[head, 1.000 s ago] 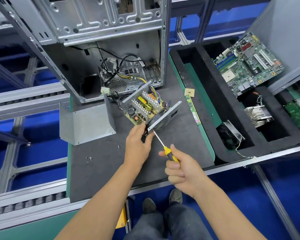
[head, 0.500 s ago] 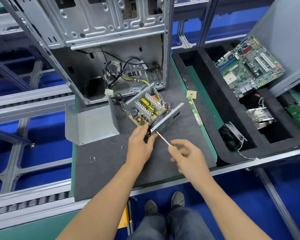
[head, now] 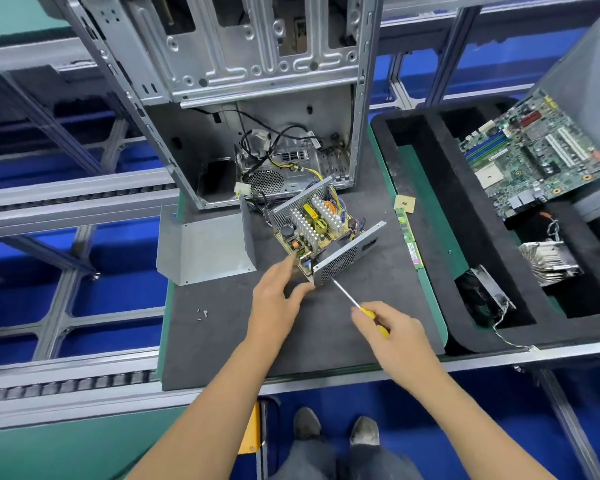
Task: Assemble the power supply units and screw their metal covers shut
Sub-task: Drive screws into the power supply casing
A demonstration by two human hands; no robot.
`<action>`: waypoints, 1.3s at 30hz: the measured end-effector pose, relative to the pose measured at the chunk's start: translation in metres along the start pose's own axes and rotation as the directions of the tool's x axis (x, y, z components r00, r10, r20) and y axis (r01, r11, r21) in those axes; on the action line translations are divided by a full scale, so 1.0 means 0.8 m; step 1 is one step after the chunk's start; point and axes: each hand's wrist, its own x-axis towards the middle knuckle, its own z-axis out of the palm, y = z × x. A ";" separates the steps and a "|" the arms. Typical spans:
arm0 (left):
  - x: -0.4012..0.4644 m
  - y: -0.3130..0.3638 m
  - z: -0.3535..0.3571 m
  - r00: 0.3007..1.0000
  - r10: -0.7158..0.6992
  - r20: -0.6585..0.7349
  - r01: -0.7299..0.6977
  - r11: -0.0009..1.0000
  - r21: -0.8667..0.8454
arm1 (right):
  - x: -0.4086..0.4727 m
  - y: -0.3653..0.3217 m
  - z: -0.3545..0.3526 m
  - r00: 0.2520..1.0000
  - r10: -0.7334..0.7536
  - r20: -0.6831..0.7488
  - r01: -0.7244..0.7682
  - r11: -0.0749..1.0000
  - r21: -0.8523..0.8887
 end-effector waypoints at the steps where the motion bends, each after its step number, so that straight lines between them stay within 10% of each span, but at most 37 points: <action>1: -0.008 -0.013 -0.010 0.996 -0.046 -0.070 0.049 0.998 0.038 | -0.004 0.011 -0.006 1.000 0.004 -0.024 -0.004 1.000 0.000; 10: -0.031 -0.052 -0.021 0.948 -0.260 -0.185 0.298 0.928 0.222 | 0.002 0.047 -0.020 0.994 0.112 -0.009 -0.111 0.991 0.071; 15: -0.037 -0.025 -0.014 0.899 -0.399 -0.177 0.379 0.915 -0.138 | 0.000 0.036 -0.024 0.995 0.057 0.076 -0.065 0.992 0.108; 23: -0.058 0.034 0.037 0.820 -0.531 0.214 0.501 0.485 -0.717 | 0.013 0.020 -0.010 0.986 -0.056 0.156 0.033 0.989 0.146; 28: -0.049 0.032 0.044 0.771 -0.571 0.283 0.535 0.339 -0.774 | 0.025 0.034 -0.016 0.977 -0.059 0.207 0.042 0.996 0.081; 39: -0.047 0.015 0.044 0.769 -0.544 0.336 0.576 0.361 -0.734 | 0.027 0.041 -0.017 0.978 -0.023 0.205 0.004 0.996 0.093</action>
